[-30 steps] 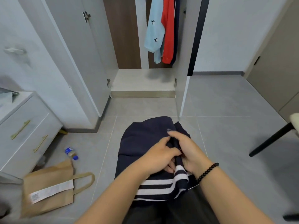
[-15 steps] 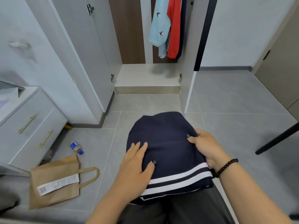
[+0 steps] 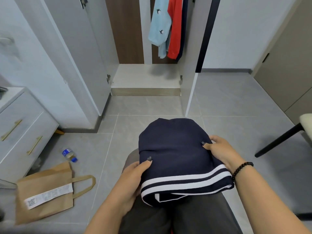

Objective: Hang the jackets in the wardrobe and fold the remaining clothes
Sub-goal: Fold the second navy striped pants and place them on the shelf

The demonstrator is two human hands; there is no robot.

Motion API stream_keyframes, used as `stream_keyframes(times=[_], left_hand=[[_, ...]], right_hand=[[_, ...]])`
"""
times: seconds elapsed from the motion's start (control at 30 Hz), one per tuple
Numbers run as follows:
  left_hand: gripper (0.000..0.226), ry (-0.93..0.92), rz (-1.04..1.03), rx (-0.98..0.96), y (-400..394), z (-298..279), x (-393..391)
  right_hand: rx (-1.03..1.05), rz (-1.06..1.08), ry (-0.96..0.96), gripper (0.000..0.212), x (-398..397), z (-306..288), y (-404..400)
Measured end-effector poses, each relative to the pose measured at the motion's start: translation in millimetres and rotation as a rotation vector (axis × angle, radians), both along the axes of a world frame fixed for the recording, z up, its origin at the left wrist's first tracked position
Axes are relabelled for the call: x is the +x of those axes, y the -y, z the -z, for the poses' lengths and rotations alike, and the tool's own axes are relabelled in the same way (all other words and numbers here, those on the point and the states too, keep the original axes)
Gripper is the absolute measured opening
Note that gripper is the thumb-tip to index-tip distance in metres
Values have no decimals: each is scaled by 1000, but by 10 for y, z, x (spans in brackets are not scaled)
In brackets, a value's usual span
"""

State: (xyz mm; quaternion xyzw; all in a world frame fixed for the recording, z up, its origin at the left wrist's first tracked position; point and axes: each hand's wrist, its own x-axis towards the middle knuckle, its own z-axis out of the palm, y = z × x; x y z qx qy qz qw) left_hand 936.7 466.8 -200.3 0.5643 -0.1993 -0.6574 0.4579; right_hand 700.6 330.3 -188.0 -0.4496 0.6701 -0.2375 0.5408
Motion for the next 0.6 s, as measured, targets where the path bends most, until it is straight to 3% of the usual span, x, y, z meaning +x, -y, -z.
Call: stream_keyframes(times=[0.17,0.23,0.3,0.4,0.5,0.6], left_hand=[[43,92,-15,29,98,66,-129],[48,92,-7,12,88,99,-125],[52,58,-4,-12,73,118,-116],[57,39,5,-46,63,122,-130],[56,89,23,-92,61,117,-142],[55,96,2,-122,44,127,-96]], right_hand=[[-134,-471,-879,8,146,-343,286],[-246,-516,-1066,21,363,-472,346],[-433,-592,-1009,36,676,-510,406],[-534,-806,-717,50,1238,-482,458],[-409,-1043,-760,57,1682,-320,528],[-180,-1175,-748,47,1855,-165,662]])
